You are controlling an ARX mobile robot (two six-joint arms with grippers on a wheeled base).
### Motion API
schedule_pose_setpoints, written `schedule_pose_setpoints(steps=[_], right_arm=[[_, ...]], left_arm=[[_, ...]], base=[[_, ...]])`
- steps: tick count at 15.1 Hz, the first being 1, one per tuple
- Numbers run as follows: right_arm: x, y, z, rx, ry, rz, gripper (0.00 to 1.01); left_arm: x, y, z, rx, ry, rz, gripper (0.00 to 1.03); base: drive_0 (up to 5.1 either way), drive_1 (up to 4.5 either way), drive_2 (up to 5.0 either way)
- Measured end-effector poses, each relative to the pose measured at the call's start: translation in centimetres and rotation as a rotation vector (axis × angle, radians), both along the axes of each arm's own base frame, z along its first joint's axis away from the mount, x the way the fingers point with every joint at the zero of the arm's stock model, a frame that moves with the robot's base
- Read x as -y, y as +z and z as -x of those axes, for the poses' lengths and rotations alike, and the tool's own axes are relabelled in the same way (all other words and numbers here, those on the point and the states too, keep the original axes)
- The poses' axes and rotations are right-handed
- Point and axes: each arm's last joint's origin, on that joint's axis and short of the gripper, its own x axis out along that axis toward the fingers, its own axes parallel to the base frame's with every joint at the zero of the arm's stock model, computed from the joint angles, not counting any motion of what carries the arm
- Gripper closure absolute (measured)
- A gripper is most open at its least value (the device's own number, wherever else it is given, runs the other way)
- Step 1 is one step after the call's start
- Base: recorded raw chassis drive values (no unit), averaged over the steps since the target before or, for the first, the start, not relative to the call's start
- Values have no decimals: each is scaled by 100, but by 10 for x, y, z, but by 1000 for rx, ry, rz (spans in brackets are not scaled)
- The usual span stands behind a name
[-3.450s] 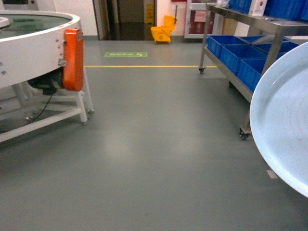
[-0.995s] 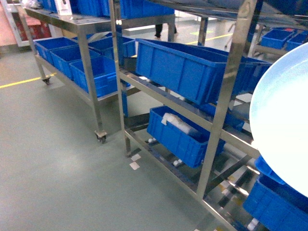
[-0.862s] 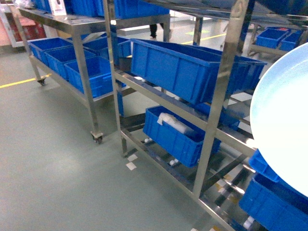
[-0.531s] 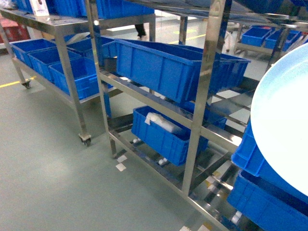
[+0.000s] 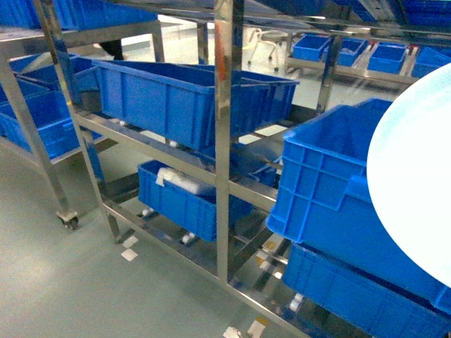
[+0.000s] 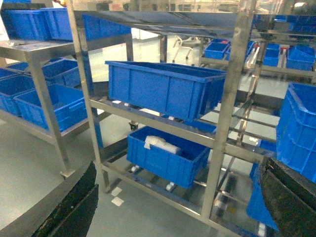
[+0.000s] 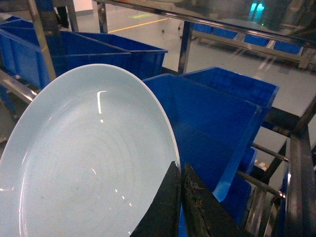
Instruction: Place blue tray on left shelf second layer neatly
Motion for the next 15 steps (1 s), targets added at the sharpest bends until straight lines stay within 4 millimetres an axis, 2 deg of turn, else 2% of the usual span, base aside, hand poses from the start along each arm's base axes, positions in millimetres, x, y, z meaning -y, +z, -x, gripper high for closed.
schedule_pose_setpoints(steps=[3, 10, 15], right_arm=[[0, 0, 0, 2, 0, 0, 99], [0, 0, 0, 2, 2, 0, 99], [0, 0, 0, 3, 5, 0, 99]], left_arm=[[0, 0, 0, 0, 0, 0, 5], [0, 0, 0, 0, 1, 0, 5], [0, 0, 0, 0, 1, 0, 5]], base=[[-370, 42, -182], [-531, 278, -240], [-158, -25, -291]])
